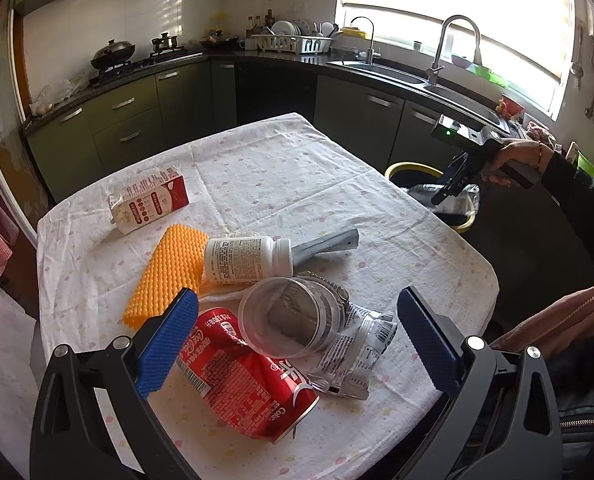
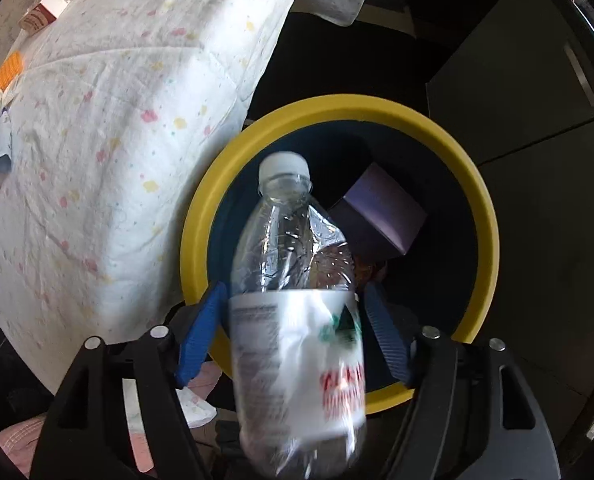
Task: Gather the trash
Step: 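Release the water bottle into the yellow bin with the right gripper, then grasp the clear plastic cup with the left gripper and lift it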
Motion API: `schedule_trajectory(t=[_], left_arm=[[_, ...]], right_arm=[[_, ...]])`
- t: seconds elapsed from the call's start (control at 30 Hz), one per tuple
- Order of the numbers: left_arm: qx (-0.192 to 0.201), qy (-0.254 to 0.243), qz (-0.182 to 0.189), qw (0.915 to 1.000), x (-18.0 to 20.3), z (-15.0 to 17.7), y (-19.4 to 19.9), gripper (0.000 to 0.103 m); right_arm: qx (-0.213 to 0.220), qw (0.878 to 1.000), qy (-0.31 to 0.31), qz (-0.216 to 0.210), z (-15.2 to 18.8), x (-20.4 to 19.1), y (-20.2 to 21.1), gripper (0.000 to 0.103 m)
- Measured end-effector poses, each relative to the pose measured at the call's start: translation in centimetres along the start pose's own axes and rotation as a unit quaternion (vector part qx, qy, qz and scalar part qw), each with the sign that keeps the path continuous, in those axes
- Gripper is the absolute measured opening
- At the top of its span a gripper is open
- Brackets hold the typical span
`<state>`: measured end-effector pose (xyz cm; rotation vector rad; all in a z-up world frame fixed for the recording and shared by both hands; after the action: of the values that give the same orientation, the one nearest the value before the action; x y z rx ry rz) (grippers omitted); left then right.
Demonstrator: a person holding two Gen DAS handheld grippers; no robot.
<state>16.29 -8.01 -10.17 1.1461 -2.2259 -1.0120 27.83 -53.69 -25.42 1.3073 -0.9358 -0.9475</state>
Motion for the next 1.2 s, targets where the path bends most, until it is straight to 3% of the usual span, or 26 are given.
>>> schedule_trajectory(t=[0.27, 0.37, 0.63, 0.77, 0.97, 1.2], left_arm=[[-0.004, -0.003, -0.001, 1.0, 0.2, 0.1, -0.2, 0.098], [-0.006, -0.001, -0.001, 1.0, 0.0, 0.3, -0.3, 0.098], [-0.024, -0.016, -0.006, 0.9996, -0.7, 0.6, -1.9, 0.098], [-0.04, -0.035, 0.023, 0.9983, -0.5, 0.5, -3.7, 0.098], [-0.058, -0.048, 0.022, 0.9969, -1.3, 0.3, -5.9, 0.098], [-0.069, -0.055, 0.037, 0.9955, -1.2, 0.9, -7.1, 0.088]], right_arm=[[0.046, 0.999, -0.017, -0.004, 0.4, -0.8, 2.6, 0.071], [0.086, 0.996, -0.034, -0.009, 1.7, -1.7, 4.3, 0.072], [0.176, 0.98, -0.073, -0.064, 5.4, -4.3, 6.7, 0.073], [0.183, 0.977, -0.066, -0.084, 6.1, -5.8, 6.7, 0.073], [0.186, 0.977, -0.053, -0.092, 6.1, -7.3, 6.8, 0.073], [0.185, 0.977, -0.043, -0.102, 5.7, -8.5, 6.6, 0.074]])
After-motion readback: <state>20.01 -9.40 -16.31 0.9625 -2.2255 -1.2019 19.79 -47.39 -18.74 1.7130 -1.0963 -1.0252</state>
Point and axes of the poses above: each gripper's, at about its wrist camera, not at the fingertips, and y roughly against the way its jaws point, x to its right, z to its underside, the point moved 6 cm from there along -y, roughly the way its jaws point, and after that the axes turned 5 degrees about -x, right-handed, at the moved point
